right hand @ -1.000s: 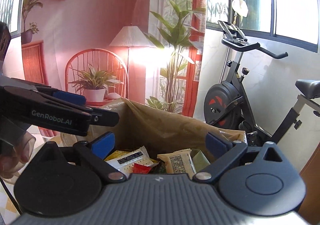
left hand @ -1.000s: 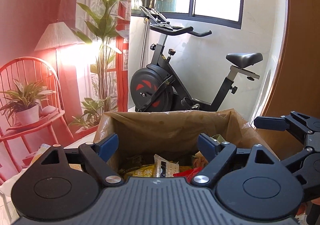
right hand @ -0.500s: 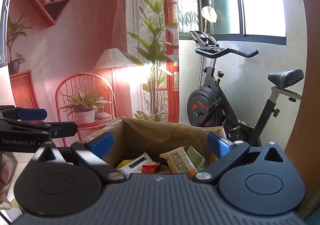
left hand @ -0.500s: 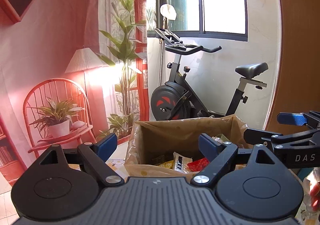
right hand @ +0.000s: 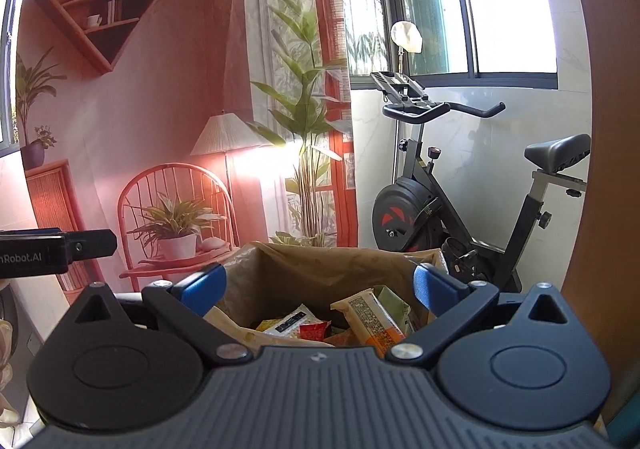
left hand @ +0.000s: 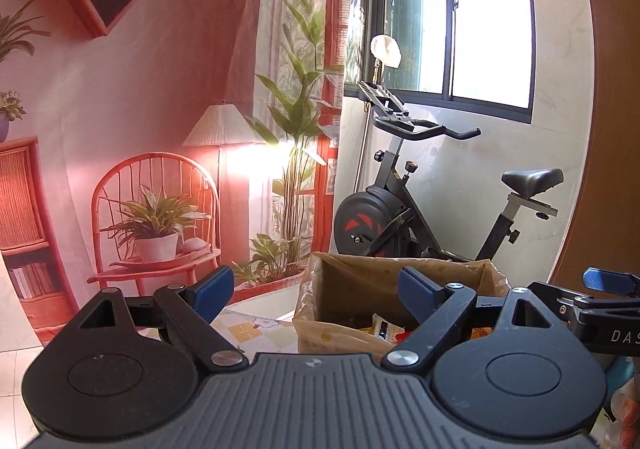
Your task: Organize snacks
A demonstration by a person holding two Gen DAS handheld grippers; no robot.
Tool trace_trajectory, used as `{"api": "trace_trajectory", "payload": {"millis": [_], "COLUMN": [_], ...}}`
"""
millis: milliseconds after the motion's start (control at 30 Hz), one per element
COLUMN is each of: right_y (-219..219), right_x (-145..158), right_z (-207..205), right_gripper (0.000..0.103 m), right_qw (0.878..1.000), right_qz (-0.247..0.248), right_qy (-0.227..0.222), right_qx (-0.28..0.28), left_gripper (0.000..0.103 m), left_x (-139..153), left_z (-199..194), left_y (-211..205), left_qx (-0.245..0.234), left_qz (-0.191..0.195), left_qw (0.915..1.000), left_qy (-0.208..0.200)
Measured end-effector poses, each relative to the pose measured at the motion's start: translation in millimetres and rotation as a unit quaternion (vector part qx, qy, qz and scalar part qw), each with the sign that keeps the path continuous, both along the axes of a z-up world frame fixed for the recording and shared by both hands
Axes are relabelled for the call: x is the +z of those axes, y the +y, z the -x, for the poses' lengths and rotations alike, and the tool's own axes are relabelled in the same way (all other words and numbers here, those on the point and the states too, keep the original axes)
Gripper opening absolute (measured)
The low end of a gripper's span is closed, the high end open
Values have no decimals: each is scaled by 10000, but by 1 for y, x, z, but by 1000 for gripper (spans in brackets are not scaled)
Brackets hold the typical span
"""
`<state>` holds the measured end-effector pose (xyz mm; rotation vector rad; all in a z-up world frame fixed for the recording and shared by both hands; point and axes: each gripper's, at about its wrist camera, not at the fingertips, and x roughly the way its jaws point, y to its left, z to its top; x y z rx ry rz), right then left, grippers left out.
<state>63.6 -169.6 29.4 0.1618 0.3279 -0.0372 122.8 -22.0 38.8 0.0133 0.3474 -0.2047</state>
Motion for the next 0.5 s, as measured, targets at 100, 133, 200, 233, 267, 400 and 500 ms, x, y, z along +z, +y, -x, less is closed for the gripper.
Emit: {"api": "trace_trajectory", "payload": {"millis": [100,133,200,233,267,400,500], "right_y": [-3,-3,-4,-5,-5,-7,-7], "right_x": [-2,-2,-3,-3,-3,-3,-3], "right_z": [2,3,4,4,5,9,9], "right_gripper": [102,102,102,102,102,102,102], "right_qw": [10000,10000,9999,9999,9999,9999,9999], "right_qz": [-43,-47,-52,-53,-54,-58,-57], "right_qy": [33,43,62,67,70,55,52], "right_qx": [-38,-52,-66,-79,-88,-107,-110], "left_gripper": [91,91,91,91,91,91,91], "left_x": [-1,-1,-1,-1,-2,-2,-2], "left_z": [2,2,4,4,4,6,6], "left_y": [0,1,2,2,1,1,2], "left_qx": [37,41,55,71,86,120,143], "left_qz": [-12,-14,18,24,27,16,31], "left_qw": [10000,10000,10000,10000,9999,9999,9999], "left_qy": [24,33,44,45,43,37,48]}}
